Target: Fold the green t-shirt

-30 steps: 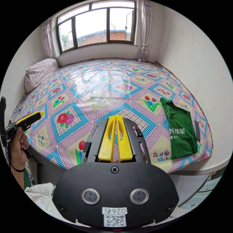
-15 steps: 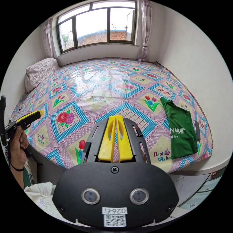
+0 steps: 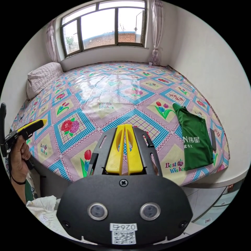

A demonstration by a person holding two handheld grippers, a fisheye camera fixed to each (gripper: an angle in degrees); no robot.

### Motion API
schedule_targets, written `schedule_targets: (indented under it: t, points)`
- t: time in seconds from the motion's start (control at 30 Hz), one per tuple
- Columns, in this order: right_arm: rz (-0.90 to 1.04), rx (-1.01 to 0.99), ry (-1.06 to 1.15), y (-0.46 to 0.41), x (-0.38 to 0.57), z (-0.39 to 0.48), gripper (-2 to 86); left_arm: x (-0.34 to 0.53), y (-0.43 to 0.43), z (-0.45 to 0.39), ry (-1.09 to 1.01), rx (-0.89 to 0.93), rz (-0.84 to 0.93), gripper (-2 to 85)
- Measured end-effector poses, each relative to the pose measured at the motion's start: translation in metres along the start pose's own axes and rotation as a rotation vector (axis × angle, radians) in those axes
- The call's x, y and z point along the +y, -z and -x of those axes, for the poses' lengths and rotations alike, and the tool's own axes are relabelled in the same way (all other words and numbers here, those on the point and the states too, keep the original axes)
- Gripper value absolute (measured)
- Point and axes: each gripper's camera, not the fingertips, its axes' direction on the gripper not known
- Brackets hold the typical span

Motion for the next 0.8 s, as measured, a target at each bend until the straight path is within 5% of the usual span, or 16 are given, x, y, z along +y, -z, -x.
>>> schedule_targets:
  t: [0.47, 0.8]
  points:
    - [0.01, 0.0, -0.001, -0.004, -0.001, -0.003, -1.0, -0.022, -0.003, 0.001, -0.07, 0.039, 0.021, -0.1]
    - [0.013, -0.002, 0.006, -0.007, -0.006, -0.001, -0.9, -0.048, -0.009, 0.011, -0.087, 0.092, 0.054, 9.2]
